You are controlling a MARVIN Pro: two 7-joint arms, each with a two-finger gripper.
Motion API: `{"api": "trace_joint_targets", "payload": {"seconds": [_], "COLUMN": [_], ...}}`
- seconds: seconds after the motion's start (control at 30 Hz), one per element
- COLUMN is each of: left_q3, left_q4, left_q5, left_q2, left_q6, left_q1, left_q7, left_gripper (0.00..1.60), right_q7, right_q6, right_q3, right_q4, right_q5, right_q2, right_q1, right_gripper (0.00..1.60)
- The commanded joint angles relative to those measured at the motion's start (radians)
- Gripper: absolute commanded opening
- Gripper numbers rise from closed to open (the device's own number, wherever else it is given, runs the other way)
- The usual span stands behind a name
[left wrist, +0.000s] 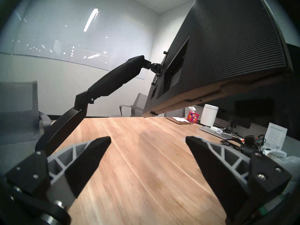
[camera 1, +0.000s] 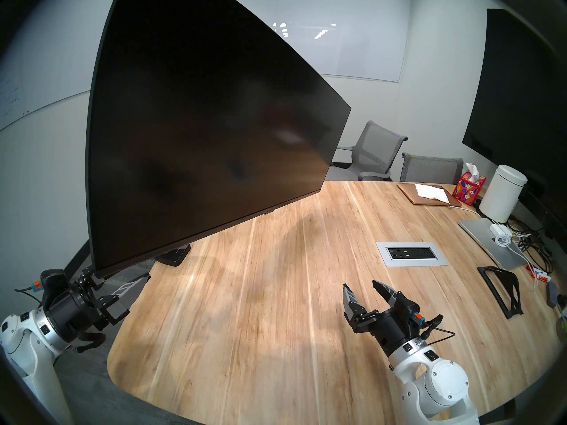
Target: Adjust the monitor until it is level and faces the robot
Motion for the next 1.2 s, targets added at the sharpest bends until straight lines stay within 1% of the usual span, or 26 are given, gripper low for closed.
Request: {"api": "trace_joint_targets", "payload": {"seconds": [0.0,0.03,0.1,0.37,0.53,0.73,0.83,1.0,1.17], "left_q3": [-0.025,-0.034,-0.040,-0.099,-0.124,-0.148,-0.170,-0.188,-0.192], "left_q4": [-0.039,-0.044,-0.048,-0.089,-0.097,-0.110,-0.123,-0.136,-0.142], "left_q5": [-0.031,-0.039,-0.043,-0.083,-0.102,-0.122,-0.151,-0.182,-0.201], "left_q2": [-0.018,-0.014,-0.014,-0.015,-0.013,-0.014,-0.013,-0.011,-0.005], "left_q6": [0.018,0.035,0.040,0.081,0.106,0.125,0.133,0.136,0.141], "left_q1": [0.026,0.034,0.038,0.076,0.082,0.092,0.107,0.124,0.136], "left_q7": [-0.025,-0.038,-0.043,-0.114,-0.140,-0.156,-0.165,-0.164,-0.164], "left_gripper": [1.60,1.60,1.60,1.60,1.60,1.60,1.60,1.60,1.60], "right_q7": [-0.001,-0.001,-0.001,-0.001,-0.001,-0.001,-0.001,0.000,0.000], "right_q6": [-0.001,-0.001,-0.001,-0.001,-0.001,-0.001,-0.001,-0.001,-0.001], "right_q3": [0.002,0.002,0.002,0.002,0.002,0.002,0.002,0.002,0.002], "right_q4": [-0.019,-0.019,-0.019,-0.018,-0.019,-0.019,-0.018,-0.018,-0.018], "right_q5": [-0.003,-0.003,-0.003,-0.003,-0.003,-0.003,-0.003,-0.003,-0.003], "right_q2": [0.001,0.001,0.001,0.001,0.001,0.001,0.001,0.000,0.000], "right_q1": [0.002,0.002,0.002,0.002,0.002,0.002,0.002,0.002,0.002], "right_gripper": [1.60,1.60,1.60,1.60,1.60,1.60,1.60,1.60,1.60]}}
